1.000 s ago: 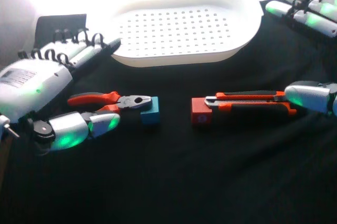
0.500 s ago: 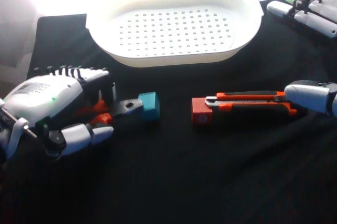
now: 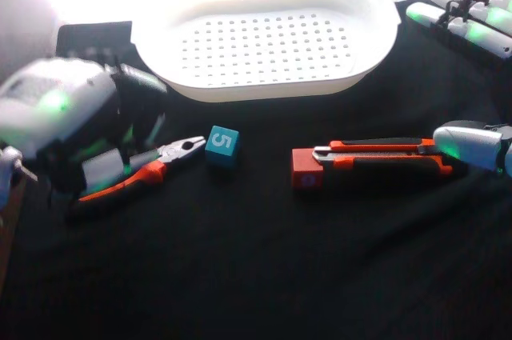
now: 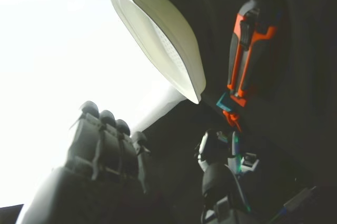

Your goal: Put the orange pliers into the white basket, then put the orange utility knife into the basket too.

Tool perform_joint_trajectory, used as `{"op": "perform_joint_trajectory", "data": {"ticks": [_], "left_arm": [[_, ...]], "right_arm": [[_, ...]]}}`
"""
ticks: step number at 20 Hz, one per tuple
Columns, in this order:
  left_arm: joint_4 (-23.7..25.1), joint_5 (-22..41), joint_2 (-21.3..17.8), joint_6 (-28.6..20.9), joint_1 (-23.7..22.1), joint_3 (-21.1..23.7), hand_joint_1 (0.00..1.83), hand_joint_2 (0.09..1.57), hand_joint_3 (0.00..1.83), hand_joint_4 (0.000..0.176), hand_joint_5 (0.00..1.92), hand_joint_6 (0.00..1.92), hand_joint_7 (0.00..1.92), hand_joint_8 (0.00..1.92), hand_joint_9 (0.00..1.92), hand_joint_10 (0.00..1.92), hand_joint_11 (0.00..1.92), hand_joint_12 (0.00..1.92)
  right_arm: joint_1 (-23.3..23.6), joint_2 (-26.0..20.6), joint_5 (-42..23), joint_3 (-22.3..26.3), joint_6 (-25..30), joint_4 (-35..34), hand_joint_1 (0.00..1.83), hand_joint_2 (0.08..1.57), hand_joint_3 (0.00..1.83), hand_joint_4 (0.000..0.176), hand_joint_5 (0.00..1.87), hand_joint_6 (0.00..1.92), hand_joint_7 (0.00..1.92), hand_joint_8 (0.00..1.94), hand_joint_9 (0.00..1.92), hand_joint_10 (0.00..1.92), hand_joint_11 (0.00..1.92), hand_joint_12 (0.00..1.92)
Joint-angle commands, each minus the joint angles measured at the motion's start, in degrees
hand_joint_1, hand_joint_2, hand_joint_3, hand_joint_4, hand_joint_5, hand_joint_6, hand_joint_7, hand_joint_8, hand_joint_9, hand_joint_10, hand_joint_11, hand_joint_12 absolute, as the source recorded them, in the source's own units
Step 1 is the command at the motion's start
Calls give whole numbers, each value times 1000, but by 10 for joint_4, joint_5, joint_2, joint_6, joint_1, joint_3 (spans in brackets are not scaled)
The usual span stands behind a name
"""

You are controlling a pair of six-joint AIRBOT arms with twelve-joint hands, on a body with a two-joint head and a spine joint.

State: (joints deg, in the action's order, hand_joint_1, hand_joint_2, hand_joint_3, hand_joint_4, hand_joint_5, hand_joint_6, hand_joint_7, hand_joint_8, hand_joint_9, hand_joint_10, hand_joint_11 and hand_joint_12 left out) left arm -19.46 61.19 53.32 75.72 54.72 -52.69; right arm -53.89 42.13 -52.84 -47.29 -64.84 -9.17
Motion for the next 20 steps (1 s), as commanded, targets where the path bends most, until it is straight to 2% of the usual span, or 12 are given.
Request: {"op": "perform_joint_trajectory", "data": {"ticks": [1,4,5,6,7,9,11,14,15,16,19,20], "left_arm": [[14,69,-1,-1,-7,1,1489,1236,0,0,1172,1921,1388,1921,1522,1921,1570,1921],[20,78,-2,-1,-7,4,1448,1235,0,0,1183,1921,1396,1921,1592,1921,1654,1921],[25,88,-4,-1,-7,9,1477,1230,0,0,1175,1921,1396,1921,1597,1921,1665,1921],[25,90,-5,-1,-7,10,1477,1230,0,0,1175,1921,1396,1921,1597,1921,1665,1921],[29,94,-7,-1,-7,12,1496,1222,0,0,1179,1921,1394,1921,1594,1921,1661,1921],[30,93,-7,-1,-6,13,1498,1231,0,0,1156,1921,1375,1921,1553,1921,1558,1921],[29,91,-6,-1,-4,14,1522,1191,0,0,1140,1921,1356,1921,1507,1921,1504,1921],[29,91,-6,-1,-1,16,1502,1203,0,0,1140,1921,1343,1921,1513,1921,1598,1921],[29,92,-6,-1,0,16,1513,1203,0,0,1145,1921,1348,1921,1498,1921,1568,1921],[30,95,-6,-1,1,17,1510,1207,0,0,1148,1921,1346,1921,1461,1921,1498,1921],[31,96,-7,-2,2,17,1565,1189,0,0,1151,1921,1333,1921,1459,1921,1507,1921],[31,96,-7,-2,2,17,1563,1186,0,0,1147,1921,1327,1921,1460,1921,1510,1921]], "right_arm": [[3,0,-72,-2,-3,2,134,1279,9,16,0,0,0,0,0,0,0,0],[3,0,-72,-2,-3,2,173,1277,4,19,0,0,0,0,0,0,0,0],[3,0,-72,-2,-3,2,170,1271,1,36,0,0,0,0,0,0,0,0],[3,0,-72,-2,-3,2,170,1271,1,36,0,0,0,0,0,0,0,0],[3,0,-72,-1,-3,2,165,1269,0,48,0,0,0,0,0,0,0,0],[3,1,-72,-1,-3,2,158,1274,2,48,0,0,0,0,0,0,0,0],[2,2,-72,-1,-3,2,173,1274,1,57,0,0,0,0,0,0,0,0],[-1,5,-72,-1,-3,2,116,1292,8,59,0,0,0,0,0,0,0,0],[-1,6,-72,0,-3,2,70,1301,10,63,0,0,0,0,0,0,0,0],[-1,7,-72,0,-3,2,92,1300,6,76,0,0,0,0,0,0,0,0],[-3,10,-72,0,-3,2,125,1291,0,78,0,0,0,0,0,0,0,0],[-3,12,-70,-1,-3,2,160,1287,0,72,0,0,0,0,0,0,0,0]]}}
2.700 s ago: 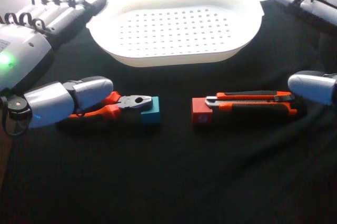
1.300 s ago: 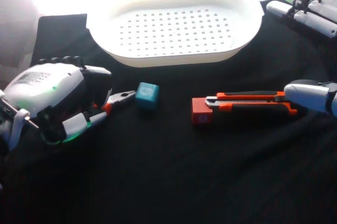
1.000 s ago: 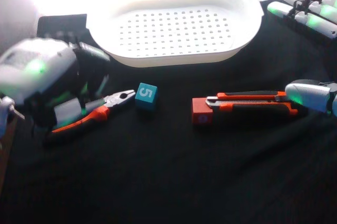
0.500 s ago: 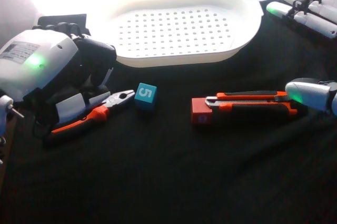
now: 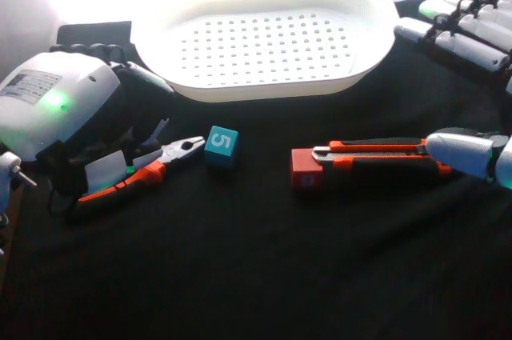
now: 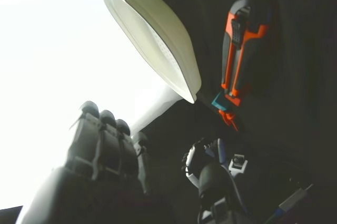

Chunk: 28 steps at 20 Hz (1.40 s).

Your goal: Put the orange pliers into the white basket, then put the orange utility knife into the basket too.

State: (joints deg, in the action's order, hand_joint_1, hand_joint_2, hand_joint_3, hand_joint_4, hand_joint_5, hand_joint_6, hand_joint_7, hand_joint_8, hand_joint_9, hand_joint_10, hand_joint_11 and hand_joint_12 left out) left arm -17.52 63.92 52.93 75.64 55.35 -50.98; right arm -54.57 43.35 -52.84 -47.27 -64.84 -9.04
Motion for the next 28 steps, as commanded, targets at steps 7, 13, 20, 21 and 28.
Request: {"op": "perform_joint_trajectory", "data": {"ticks": [7,13,20,21,28], "left_arm": [[12,68,-2,-1,-4,0,1555,1179,0,0,1145,1921,1327,1921,1455,1921,1552,1921],[4,58,-2,-1,1,-1,1485,1199,0,0,1132,1921,1311,1921,1440,1921,1530,1921],[-42,46,2,-1,32,2,691,1196,0,0,212,86,233,140,10,675,0,1347],[-49,42,6,-1,36,2,660,1188,0,18,207,30,246,67,6,629,0,1330],[-103,-17,44,11,43,-21,739,1188,3,0,275,3,301,5,0,816,0,1539]], "right_arm": [[1,2,-66,-2,-3,2,170,1268,0,60,0,0,0,0,0,0,0,0],[0,4,-66,-2,-3,2,176,1273,0,62,0,0,0,0,0,0,0,0],[-2,10,-66,-2,-3,-2,208,1266,0,62,0,0,0,0,0,0,0,0],[-2,10,-66,-2,-3,-4,202,1267,0,68,0,0,0,0,0,0,0,0],[-5,13,-66,-2,-3,-7,225,1264,0,70,0,0,0,0,0,0,0,0]]}}
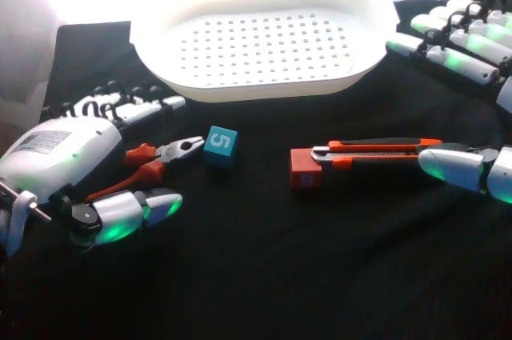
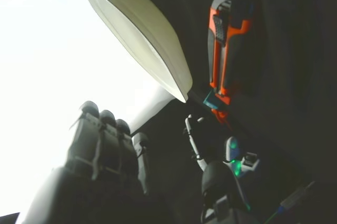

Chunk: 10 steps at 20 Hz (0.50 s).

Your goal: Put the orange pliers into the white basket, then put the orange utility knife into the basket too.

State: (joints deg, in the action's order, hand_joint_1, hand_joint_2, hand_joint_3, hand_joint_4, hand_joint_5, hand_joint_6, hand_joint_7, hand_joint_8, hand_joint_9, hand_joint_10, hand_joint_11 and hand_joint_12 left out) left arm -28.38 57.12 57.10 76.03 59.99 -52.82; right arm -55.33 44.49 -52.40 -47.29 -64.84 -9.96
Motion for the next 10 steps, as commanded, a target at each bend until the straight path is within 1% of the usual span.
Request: {"op": "perform_joint_trajectory", "data": {"ticks": [1,2,3,4,5,6,7,8,9,10], "left_arm": [[1,48,3,12,-3,-3,777,1196,2,0,288,4,305,4,0,746,0,1412],[-6,42,4,21,-3,-4,777,1196,2,0,288,4,305,4,0,746,0,1412],[-11,37,5,25,-3,-6,773,1211,2,0,292,2,313,4,0,703,0,1302],[-14,34,6,25,-3,-8,755,1219,2,0,287,2,313,2,1,693,0,1327],[-22,26,9,26,-3,-12,757,1217,0,0,291,2,303,2,0,654,0,1260],[-26,22,11,26,-3,-15,757,1217,0,0,291,2,303,2,0,654,0,1260],[-30,16,15,26,-3,-18,785,1223,0,0,350,13,348,14,2,859,0,1472],[-33,10,19,26,-3,-21,860,1216,0,0,410,27,411,39,2,1068,0,1618],[-33,7,21,26,-3,-22,860,1216,0,0,410,27,411,39,2,1068,0,1618],[-35,6,22,26,-3,-23,997,1246,0,0,301,817,211,1028,136,1512,69,1894]], "right_arm": [[3,1,-70,-2,-3,3,188,1266,0,80,0,0,0,0,0,0,0,0],[2,2,-70,-2,-3,2,188,1266,0,80,0,0,0,0,0,0,0,0],[1,2,-70,-2,-3,2,184,1273,3,75,0,0,0,0,0,0,0,0],[1,2,-70,-2,-3,2,184,1274,4,75,0,0,0,0,0,0,0,0],[1,2,-70,-2,-3,1,183,1277,5,89,0,0,0,0,0,0,0,0],[1,2,-70,-2,-3,0,183,1277,5,89,0,0,0,0,0,0,0,0],[1,2,-70,-2,-2,0,173,1279,4,91,0,0,0,0,0,0,0,0],[0,2,-70,-2,-2,0,159,1281,4,97,0,0,0,0,0,0,0,0],[0,2,-70,-2,-2,0,159,1281,4,97,0,0,0,0,0,0,0,0],[0,2,-70,-2,-2,0,164,1287,4,103,0,0,0,0,0,0,0,0]]}}
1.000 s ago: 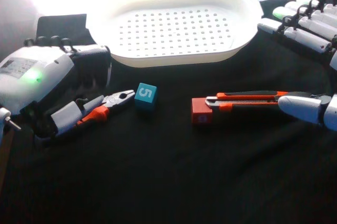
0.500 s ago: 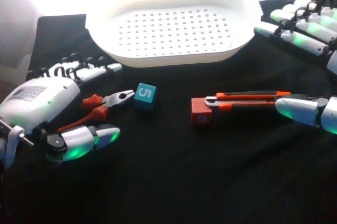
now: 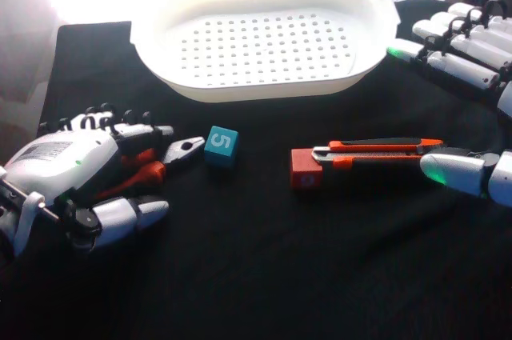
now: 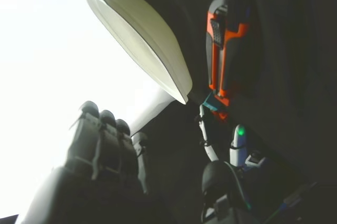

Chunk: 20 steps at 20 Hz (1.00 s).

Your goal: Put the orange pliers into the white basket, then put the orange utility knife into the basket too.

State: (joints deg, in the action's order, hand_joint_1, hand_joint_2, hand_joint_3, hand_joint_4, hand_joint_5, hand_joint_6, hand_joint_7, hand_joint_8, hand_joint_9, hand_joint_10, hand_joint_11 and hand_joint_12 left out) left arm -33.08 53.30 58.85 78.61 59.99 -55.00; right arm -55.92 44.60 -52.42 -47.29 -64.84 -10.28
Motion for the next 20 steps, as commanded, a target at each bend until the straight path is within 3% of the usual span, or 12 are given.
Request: {"op": "perform_joint_trajectory", "data": {"ticks": [1,2,3,5,7,8,10,11,12,13,17,20], "left_arm": [[11,42,7,0,-3,-3,994,1385,8,24,438,1560,399,1651,330,1831,407,1916],[10,42,7,0,-3,-4,1000,1415,5,28,450,1732,463,1775,550,1903,686,1920],[9,41,7,0,-3,-5,1194,1381,5,33,251,1883,494,1782,703,1917,838,1921],[10,42,7,0,-3,-5,1294,1301,0,44,325,1919,560,1895,889,1921,1025,1921],[11,53,6,0,-3,-4,1308,1282,0,4,484,1921,797,1920,1070,1921,1169,1921],[15,58,4,0,-3,-2,1290,1297,0,6,531,1921,860,1921,1118,1921,1217,1921],[29,73,-4,0,-5,5,1338,1286,0,36,665,1921,950,1921,1185,1921,1280,1921],[42,88,-12,0,-7,13,1425,1245,0,93,730,1921,1021,1921,1279,1921,1358,1921],[60,110,-25,0,-11,23,1466,1235,0,129,786,1921,1075,1921,1307,1921,1333,1921],[64,115,-27,0,-12,26,1494,1227,0,136,876,1921,1151,1921,1360,1921,1359,1921],[115,170,-51,-16,-18,44,1554,1233,0,131,959,1921,1178,1921,1416,1921,1493,1921],[140,195,-58,-33,-19,49,1581,1216,0,126,1048,1921,1351,1921,1537,1921,1585,1921]], "right_arm": [[6,1,-70,-2,-2,3,165,1288,4,95,0,0,0,0,0,0,0,0],[6,1,-70,-2,-2,3,163,1284,2,92,0,0,0,0,0,0,0,0],[6,1,-70,-2,-2,3,150,1284,2,102,0,0,0,0,0,0,0,0],[6,1,-70,-2,-2,3,169,1279,0,96,0,0,0,0,0,0,0,0],[6,1,-70,-2,-2,3,205,1274,0,97,0,0,0,0,0,0,0,0],[6,1,-70,-2,-2,3,210,1272,0,97,0,0,0,0,0,0,0,0],[6,1,-70,-2,-2,3,198,1279,0,96,0,0,0,0,0,0,0,0],[6,1,-70,-2,-2,3,197,1282,1,90,0,0,0,0,0,0,0,0],[6,1,-70,-3,-2,3,200,1286,3,88,0,0,0,0,0,0,0,0],[6,1,-70,-3,-2,3,201,1286,3,88,0,0,0,0,0,0,0,0],[6,1,-70,-3,-2,3,191,1288,3,81,0,0,0,0,0,0,0,0],[6,1,-70,-3,-2,3,110,1304,7,93,0,0,0,0,0,0,0,0]]}}
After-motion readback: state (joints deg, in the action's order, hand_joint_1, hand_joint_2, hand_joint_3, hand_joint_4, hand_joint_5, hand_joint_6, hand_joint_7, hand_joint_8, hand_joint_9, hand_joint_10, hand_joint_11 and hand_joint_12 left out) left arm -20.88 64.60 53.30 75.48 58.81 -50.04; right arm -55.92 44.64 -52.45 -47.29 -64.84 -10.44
